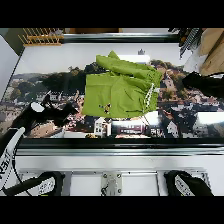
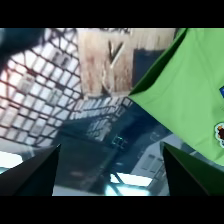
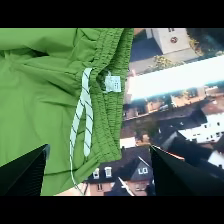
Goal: Fold the clothes and pants, and hang the long-sleeved shirts on hangers.
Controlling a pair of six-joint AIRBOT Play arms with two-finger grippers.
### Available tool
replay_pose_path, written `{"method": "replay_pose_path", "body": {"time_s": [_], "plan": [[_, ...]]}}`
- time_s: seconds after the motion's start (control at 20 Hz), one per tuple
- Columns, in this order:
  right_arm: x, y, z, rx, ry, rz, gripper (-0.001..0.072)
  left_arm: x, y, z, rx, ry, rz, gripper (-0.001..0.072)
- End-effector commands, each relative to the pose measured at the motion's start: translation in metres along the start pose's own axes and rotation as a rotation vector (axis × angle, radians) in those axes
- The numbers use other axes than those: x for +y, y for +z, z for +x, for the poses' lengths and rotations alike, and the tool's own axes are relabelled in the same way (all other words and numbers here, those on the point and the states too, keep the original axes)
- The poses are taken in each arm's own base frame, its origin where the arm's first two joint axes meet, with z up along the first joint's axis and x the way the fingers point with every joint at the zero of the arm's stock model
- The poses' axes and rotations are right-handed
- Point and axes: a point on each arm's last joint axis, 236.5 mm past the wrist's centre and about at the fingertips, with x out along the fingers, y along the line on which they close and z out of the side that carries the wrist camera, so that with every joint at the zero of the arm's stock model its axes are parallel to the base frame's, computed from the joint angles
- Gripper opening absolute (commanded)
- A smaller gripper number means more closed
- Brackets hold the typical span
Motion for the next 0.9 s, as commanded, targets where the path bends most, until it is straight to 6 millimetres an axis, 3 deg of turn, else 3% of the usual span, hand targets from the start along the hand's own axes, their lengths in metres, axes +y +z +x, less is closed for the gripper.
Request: {"method": "replay_pose_path", "body": {"time_s": [0.0,0.5,0.55,0.65,0.7,0.75,0.85], "plan": [[0.001,-0.006,-0.004,0.005,0.005,0.001,0.0675,-0.011,-0.017,0.029,0.030,-0.068,-0.071,0.0687],[0.001,-0.008,-0.004,0.013,0.004,0.000,0.0676,-0.069,0.010,0.077,0.067,-0.082,0.016,0.0686],[0.001,-0.008,-0.004,0.014,0.004,0.001,0.0675,-0.072,0.011,0.079,0.070,-0.084,0.020,0.0634],[-0.001,-0.014,-0.004,0.036,-0.002,0.004,0.0675,-0.077,0.014,0.078,0.068,-0.091,0.028,0.0193],[-0.003,-0.018,-0.003,0.055,-0.009,0.004,0.0675,-0.080,0.016,0.077,0.063,-0.096,0.033,0.0039],[-0.008,-0.023,0.000,0.080,-0.017,0.013,0.0676,-0.082,0.018,0.075,0.062,-0.097,0.041,0.0005],[-0.025,-0.041,0.011,0.153,-0.048,0.066,0.0676,-0.086,0.016,0.071,0.079,-0.102,0.067,0.0005]]}}
